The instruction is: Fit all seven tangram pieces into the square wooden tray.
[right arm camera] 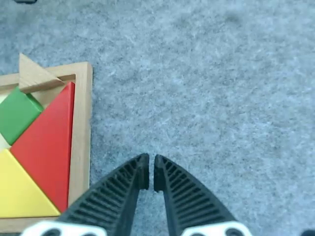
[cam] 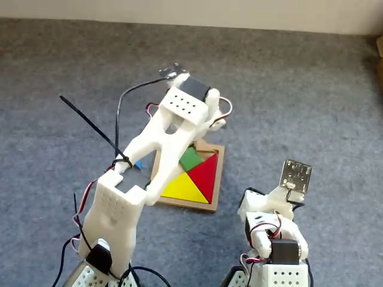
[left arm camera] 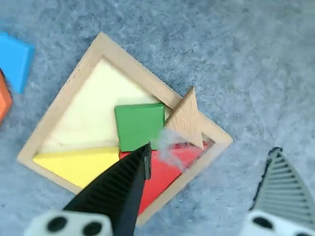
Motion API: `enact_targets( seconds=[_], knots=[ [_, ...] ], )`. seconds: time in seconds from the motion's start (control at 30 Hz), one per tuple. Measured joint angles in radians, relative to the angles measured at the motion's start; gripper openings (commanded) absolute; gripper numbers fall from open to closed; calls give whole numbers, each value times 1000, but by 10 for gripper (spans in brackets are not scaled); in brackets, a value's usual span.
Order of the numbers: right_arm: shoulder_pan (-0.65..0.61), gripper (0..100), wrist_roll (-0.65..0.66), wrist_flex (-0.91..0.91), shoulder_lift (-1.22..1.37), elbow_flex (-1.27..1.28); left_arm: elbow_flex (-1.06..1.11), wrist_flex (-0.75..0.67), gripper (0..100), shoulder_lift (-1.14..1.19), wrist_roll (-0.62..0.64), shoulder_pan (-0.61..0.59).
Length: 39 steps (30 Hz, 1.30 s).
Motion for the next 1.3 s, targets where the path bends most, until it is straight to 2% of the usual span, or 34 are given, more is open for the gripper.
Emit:
enact_targets(
  seconds=[0.13,0.33,0.6,0.77,0.93,1.3],
  knots=[
    [0,31,0,0,0,0,0,0,341,0,-97,-5],
    [0,31,0,0,0,0,0,-61,341,0,-207,-103],
    [0,31,0,0,0,0,0,-238,341,6,-218,-114],
    [0,31,0,0,0,0,-2,-321,341,112,-218,-75],
    [0,31,0,0,0,0,-14,-334,341,184,-218,-52],
    [0,31,0,0,0,0,-40,-336,341,184,-218,-49]
  ],
)
